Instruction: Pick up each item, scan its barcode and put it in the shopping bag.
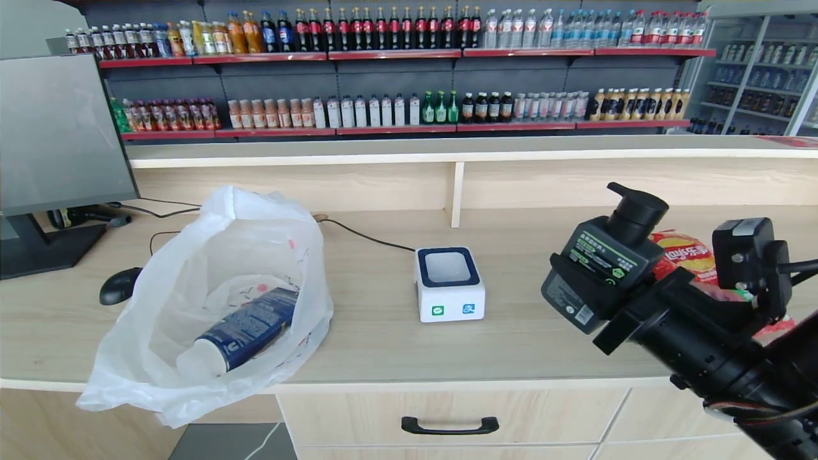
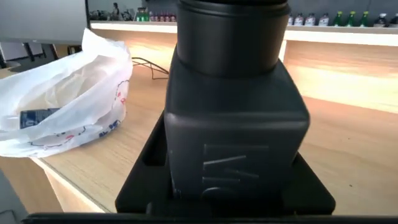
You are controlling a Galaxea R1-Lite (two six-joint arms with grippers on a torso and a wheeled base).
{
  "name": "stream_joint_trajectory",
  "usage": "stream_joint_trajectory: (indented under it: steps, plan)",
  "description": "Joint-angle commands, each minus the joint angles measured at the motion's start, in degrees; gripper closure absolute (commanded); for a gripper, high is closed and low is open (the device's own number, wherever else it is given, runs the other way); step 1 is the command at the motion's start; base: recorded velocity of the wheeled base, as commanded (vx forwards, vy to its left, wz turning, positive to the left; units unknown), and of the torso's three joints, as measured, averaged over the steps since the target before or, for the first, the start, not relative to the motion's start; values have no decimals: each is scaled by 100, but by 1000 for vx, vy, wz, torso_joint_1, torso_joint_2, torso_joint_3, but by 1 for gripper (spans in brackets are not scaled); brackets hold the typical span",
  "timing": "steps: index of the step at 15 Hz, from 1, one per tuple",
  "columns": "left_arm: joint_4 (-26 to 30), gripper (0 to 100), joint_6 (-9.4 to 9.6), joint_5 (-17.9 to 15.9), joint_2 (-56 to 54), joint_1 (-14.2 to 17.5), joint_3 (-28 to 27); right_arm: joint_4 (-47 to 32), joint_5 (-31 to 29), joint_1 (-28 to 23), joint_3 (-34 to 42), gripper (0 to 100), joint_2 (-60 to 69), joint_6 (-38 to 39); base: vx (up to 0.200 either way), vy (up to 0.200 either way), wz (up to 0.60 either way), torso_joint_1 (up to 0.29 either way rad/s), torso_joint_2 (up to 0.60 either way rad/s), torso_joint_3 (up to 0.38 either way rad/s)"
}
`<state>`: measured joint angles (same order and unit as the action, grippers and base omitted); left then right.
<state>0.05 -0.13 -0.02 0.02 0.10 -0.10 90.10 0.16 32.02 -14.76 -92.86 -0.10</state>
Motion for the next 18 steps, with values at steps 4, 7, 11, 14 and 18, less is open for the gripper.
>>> stream_joint_trajectory:
  steps: [4,7,11,14,18]
  plan:
    - [4,0,-13,2,-2,-10,1,-10,2,-214,35,100,-84,-105,0,200,0,10,2,0]
    - [4,0,-22,2,-2,-1,1,-10,134,-267,61,100,-4,-96,0,200,0,2,1,7]
    - [4,0,-13,2,-2,-10,1,-10,248,-372,9,100,-92,-263,0,200,0,-1,2,1]
    - [4,0,-4,2,-2,-10,1,-10,265,-434,52,100,-84,-333,0,133,0,0,2,2]
    - [4,0,5,2,-2,-10,1,-10,2085,-1251,-141,100,57,-1748,0,0,0,0,0,0]
